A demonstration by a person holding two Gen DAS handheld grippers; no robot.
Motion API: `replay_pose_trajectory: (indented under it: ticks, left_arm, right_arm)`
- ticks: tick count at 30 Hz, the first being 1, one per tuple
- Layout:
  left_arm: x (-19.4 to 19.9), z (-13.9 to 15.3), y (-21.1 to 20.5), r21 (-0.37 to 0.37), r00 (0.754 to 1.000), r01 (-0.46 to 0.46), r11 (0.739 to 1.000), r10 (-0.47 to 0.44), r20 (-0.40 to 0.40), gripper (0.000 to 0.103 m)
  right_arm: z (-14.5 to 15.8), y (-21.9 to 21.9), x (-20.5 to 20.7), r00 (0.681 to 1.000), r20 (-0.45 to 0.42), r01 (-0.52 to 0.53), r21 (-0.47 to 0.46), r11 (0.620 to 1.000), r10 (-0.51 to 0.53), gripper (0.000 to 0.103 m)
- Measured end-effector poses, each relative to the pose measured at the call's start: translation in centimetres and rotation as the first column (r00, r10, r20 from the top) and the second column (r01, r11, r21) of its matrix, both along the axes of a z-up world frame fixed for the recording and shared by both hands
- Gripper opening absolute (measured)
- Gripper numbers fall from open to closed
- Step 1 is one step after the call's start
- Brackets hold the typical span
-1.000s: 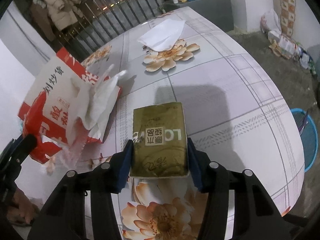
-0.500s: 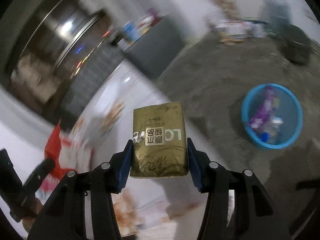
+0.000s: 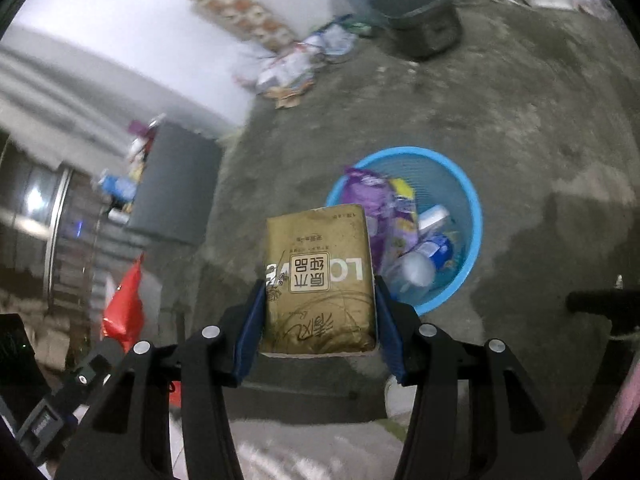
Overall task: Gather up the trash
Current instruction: 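Open both tools to drop the gold box and red bag into the wastebasket, then move both tools back to the table toward the white tissues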
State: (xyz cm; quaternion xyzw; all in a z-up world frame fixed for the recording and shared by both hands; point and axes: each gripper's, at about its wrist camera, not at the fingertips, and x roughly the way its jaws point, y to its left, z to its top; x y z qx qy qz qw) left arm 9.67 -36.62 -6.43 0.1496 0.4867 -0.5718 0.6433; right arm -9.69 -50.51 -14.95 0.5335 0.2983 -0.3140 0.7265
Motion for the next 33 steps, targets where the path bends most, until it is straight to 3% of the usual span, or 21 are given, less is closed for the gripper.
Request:
replay_pose_trajectory:
  ticks: [3, 8, 14, 20, 27, 30, 33]
  left_arm:
    - [-0.6, -2.2, -4.4, 0.030, 0.999, 0.053, 0.998, -0.053, 0.005, 0.024]
    - [-1.5, -6.1, -10.7, 0.053, 0.993, 0.114, 0.992, -0.114, -0.003, 0.049]
    - [-1.2, -7.3, -12.3, 0.060, 0.997, 0.075, 0.995, -0.075, -0.006, 0.057]
    - [-1.0, -3.5, -9.3, -0.011, 0.997, 0.056, 0.998, -0.055, 0.053, 0.058]
    - [-0.6, 2.9, -2.1, -0.121, 0.994, -0.001, 0.993, 0.015, 0.110, 0.061]
    - [0.1, 5.8, 2.8, -0.186, 0.988, -0.064, 0.981, 0.088, 0.128, 0.061]
    - [1.2, 8.3, 8.8, -0.253, 0.966, -0.172, 0.952, 0.214, 0.148, 0.061]
  right_arm:
    - [-2.3, -2.6, -0.1, 0.998, -0.020, 0.054, 0.024, 0.998, -0.054, 0.052]
    - [-6.6, -6.8, -0.6, 0.991, -0.029, 0.129, 0.059, 0.990, -0.127, 0.064]
    - [-9.0, -7.6, -1.5, 0.984, -0.084, 0.162, 0.087, 0.983, -0.155, 0.066]
    - [-6.4, -5.7, -1.9, 0.988, -0.070, 0.139, 0.023, 0.990, -0.137, 0.066]
    - [0.3, -1.5, 0.0, 0.999, -0.053, 0.002, -0.129, 0.992, -0.009, 0.066]
    - [3.4, 0.8, 1.6, 0.996, -0.053, -0.086, -0.189, 0.978, 0.077, 0.066]
    - [6.4, 3.1, 3.5, 0.984, -0.034, -0.178, -0.234, 0.956, 0.175, 0.066]
